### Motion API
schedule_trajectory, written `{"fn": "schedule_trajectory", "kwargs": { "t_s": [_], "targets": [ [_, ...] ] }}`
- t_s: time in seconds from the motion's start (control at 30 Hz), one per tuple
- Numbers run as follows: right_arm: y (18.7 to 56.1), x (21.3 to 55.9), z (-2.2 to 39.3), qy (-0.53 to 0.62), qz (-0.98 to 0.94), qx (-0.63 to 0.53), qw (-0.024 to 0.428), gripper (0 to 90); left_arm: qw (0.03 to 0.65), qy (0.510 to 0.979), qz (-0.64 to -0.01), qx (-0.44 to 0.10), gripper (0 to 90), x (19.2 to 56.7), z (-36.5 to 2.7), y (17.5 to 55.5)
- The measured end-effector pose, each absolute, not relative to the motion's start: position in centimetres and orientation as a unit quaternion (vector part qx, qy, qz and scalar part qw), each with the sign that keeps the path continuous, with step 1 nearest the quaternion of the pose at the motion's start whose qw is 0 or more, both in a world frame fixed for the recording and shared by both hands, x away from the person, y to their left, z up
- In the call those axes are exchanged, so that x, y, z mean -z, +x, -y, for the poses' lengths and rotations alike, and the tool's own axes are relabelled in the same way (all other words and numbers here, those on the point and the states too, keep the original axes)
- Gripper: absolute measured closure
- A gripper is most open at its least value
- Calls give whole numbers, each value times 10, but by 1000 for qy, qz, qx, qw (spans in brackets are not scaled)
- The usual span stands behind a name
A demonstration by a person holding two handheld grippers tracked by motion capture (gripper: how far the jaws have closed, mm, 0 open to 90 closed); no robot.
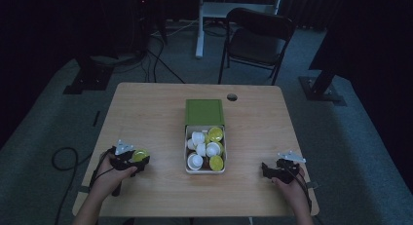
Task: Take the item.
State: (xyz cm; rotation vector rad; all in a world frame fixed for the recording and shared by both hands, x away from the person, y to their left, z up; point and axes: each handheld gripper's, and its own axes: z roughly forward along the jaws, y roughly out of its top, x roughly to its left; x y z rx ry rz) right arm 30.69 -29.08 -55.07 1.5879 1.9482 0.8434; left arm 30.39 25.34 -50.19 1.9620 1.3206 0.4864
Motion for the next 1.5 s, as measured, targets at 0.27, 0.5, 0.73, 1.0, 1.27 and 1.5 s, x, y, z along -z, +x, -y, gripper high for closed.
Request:
{"fn": "schedule_trajectory", "kwargs": {
  "t_s": [0.27,0.5,0.73,1.0,1.27,1.5],
  "targets": [
    [307,551,291,581,-713,-309,243,117,349,750,-528,-192,383,508,-270,298],
    [307,551,291,582,-713,-309,242,117,343,749,-534,-190,383,514,-280,295],
    [307,551,291,581,-713,-309,243,117,344,743,-542,-187,383,519,-287,294],
    [307,551,291,582,-713,-309,243,117,346,736,-553,-179,380,527,-292,294],
    [307,551,291,581,-713,-309,243,117,345,738,-555,-168,320,532,-294,296],
    [307,551,291,581,-713,-309,243,117,357,730,-552,-185,202,524,-297,295]
  ]
}}
